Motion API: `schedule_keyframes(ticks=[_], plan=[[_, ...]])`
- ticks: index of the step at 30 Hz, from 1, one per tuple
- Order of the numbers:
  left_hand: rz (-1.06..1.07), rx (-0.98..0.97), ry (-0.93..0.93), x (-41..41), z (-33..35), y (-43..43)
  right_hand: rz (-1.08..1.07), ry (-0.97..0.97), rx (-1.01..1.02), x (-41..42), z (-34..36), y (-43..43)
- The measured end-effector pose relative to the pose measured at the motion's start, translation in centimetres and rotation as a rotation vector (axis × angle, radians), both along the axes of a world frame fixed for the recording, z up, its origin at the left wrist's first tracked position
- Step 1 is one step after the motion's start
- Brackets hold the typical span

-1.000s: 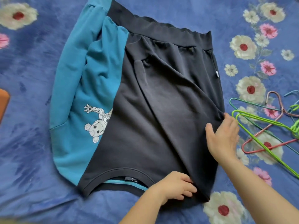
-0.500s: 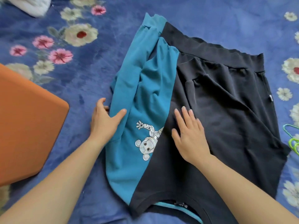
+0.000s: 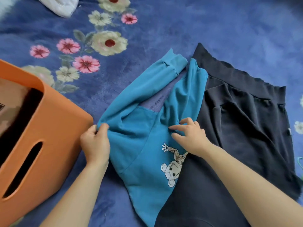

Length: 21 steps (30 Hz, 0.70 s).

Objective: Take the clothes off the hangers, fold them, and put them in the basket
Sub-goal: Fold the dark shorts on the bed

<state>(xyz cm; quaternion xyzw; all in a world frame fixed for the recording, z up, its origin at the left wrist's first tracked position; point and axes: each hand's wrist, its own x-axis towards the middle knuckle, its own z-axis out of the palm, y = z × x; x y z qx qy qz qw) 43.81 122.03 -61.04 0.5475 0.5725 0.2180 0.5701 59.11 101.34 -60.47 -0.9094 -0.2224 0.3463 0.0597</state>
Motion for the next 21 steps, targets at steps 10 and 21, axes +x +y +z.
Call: schedule_keyframes(ticks=[10, 21], plan=[[-0.853, 0.712, -0.078, 3.4, 3.1, -3.0, -0.825, 0.244, 0.635, 4.5, 3.9, 10.4], [-1.276, 0.88, 0.051, -0.2, -0.3, -5.5, -0.471, -0.263, 0.319, 7.3, 1.4, 11.9]])
